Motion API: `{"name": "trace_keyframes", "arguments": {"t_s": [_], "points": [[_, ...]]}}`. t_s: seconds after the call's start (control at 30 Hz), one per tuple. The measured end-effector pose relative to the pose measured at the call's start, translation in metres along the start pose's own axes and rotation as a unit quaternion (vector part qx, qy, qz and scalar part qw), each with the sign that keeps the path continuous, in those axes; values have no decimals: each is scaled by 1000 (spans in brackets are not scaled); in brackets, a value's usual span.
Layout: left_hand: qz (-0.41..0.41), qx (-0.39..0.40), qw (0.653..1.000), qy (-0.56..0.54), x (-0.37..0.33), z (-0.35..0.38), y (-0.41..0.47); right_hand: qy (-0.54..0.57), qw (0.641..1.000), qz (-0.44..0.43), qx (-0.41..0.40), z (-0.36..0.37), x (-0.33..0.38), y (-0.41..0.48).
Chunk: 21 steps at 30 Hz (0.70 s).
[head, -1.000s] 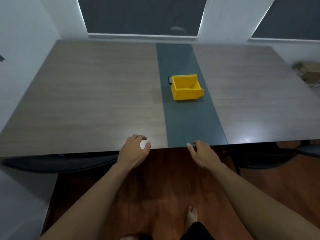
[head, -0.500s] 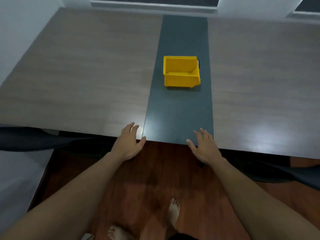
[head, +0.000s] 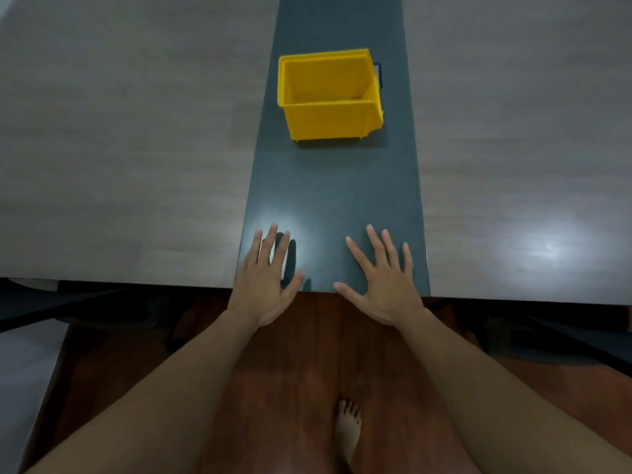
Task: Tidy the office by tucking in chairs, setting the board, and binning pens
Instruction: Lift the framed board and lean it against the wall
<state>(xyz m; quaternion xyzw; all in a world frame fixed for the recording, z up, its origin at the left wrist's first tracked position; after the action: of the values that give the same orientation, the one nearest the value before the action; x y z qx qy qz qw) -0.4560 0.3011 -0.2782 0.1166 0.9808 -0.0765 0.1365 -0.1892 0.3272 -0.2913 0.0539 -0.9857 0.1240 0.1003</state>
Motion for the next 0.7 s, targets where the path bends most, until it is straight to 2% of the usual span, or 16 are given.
{"name": "trace_keyframes", "arguments": {"t_s": [0.1, 0.17, 0.27, 0.4, 0.7], "points": [[-8, -31, 999, -9, 11, 25, -1, -32, 995, 6, -89, 19, 1, -3], [-7, -66, 997, 31, 12, 41, -4, -40, 991, 12, -129, 29, 1, 0], [-8, -109, 992, 63, 18, 52, -2, -42, 987, 16, -157, 39, 0, 4], [37, -128, 987, 87, 38, 53, 3, -49, 982, 20, -182, 47, -2, 6], [48, -205, 971, 115, 51, 71, 11, -47, 971, 19, -236, 57, 0, 13]]}}
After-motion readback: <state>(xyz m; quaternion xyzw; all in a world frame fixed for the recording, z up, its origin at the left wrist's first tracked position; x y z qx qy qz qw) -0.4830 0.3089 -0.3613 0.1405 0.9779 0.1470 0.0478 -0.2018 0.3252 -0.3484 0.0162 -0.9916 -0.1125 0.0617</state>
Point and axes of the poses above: each hand's wrist, its own y-axis towards the middle knuckle, its own z-axis out of the palm, x = y × z, the point moved 1 cm from there along y, towards the middle knuckle, and after that the axes turned 11 degrees about z, right-handed, at the moved point
